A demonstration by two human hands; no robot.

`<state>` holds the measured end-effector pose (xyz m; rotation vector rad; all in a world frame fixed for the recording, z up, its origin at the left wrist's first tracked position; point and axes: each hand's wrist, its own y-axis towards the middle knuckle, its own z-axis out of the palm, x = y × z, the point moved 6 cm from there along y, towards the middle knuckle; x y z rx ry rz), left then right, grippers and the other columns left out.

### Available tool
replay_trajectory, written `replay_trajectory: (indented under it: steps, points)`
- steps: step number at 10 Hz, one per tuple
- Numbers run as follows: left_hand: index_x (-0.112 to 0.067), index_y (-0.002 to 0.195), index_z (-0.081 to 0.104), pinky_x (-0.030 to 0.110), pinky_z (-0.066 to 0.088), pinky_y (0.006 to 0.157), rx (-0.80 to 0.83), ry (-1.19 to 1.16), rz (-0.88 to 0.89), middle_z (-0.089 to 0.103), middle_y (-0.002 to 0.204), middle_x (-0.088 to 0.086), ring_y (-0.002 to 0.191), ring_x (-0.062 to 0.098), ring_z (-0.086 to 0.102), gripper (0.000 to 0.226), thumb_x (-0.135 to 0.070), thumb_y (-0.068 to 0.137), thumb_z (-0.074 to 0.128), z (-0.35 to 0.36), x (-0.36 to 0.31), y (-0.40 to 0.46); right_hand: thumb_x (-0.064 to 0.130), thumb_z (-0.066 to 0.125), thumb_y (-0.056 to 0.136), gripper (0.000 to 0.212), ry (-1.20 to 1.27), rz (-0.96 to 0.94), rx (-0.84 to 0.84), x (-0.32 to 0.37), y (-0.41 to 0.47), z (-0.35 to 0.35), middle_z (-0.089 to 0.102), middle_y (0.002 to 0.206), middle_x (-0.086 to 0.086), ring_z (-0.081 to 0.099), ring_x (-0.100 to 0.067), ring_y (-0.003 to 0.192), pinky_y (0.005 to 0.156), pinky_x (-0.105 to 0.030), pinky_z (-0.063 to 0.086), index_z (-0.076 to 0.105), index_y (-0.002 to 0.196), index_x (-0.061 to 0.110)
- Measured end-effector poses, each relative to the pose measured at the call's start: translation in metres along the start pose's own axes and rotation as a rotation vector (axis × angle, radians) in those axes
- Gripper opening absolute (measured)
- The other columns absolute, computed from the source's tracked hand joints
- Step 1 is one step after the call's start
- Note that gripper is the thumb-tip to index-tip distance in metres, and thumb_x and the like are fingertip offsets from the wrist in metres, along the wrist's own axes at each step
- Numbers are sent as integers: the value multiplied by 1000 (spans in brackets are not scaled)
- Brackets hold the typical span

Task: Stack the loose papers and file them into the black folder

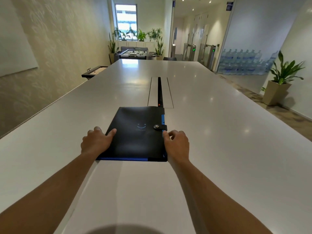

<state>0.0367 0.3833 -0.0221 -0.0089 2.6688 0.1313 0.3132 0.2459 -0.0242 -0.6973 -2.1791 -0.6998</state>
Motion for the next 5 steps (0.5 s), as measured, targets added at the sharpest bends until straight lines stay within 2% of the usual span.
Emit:
replay_trajectory:
  steps: [1, 2, 3, 4, 5]
  points:
    - [-7, 122, 49, 49, 47, 84, -63, -21, 26, 54, 117, 18, 105, 39, 54, 68, -64, 84, 49, -8, -5, -25, 36, 55, 93, 23, 54, 0, 32, -2, -18, -10, 60, 96, -1, 60, -13, 80, 71, -26, 55, 65, 93, 15]
    - [-10, 115, 55, 48, 46, 82, -200, 25, 88, 58, 111, 15, 100, 35, 56, 55, -57, 87, 51, -18, -13, -64, 28, 56, 92, 11, -6, -42, 49, -1, -40, -26, 60, 90, 3, 59, -9, 77, 70, -23, 54, 63, 90, 20]
    - [-16, 108, 60, 45, 45, 81, -320, -8, 199, 61, 105, 8, 95, 29, 57, 39, -49, 88, 55, -25, -19, -107, 22, 56, 91, 11, -53, -107, 39, 0, -64, -52, 58, 85, 8, 55, -4, 74, 64, -12, 40, 66, 92, 19]
    - [-20, 99, 62, 41, 43, 80, -349, -81, 324, 62, 99, 2, 90, 25, 57, 24, -41, 88, 60, -32, -20, -144, 21, 57, 89, 12, -120, -154, 50, 0, -86, -77, 62, 85, 7, 56, -7, 77, 68, -18, 42, 68, 93, 17]
    - [-19, 98, 62, 34, 44, 81, -307, -235, 444, 61, 99, -2, 91, 21, 58, 19, -35, 88, 62, -41, -22, -174, 23, 57, 89, 16, -191, -192, 27, -1, -108, -94, 69, 93, 1, 60, -13, 83, 77, -29, 49, 70, 96, 16]
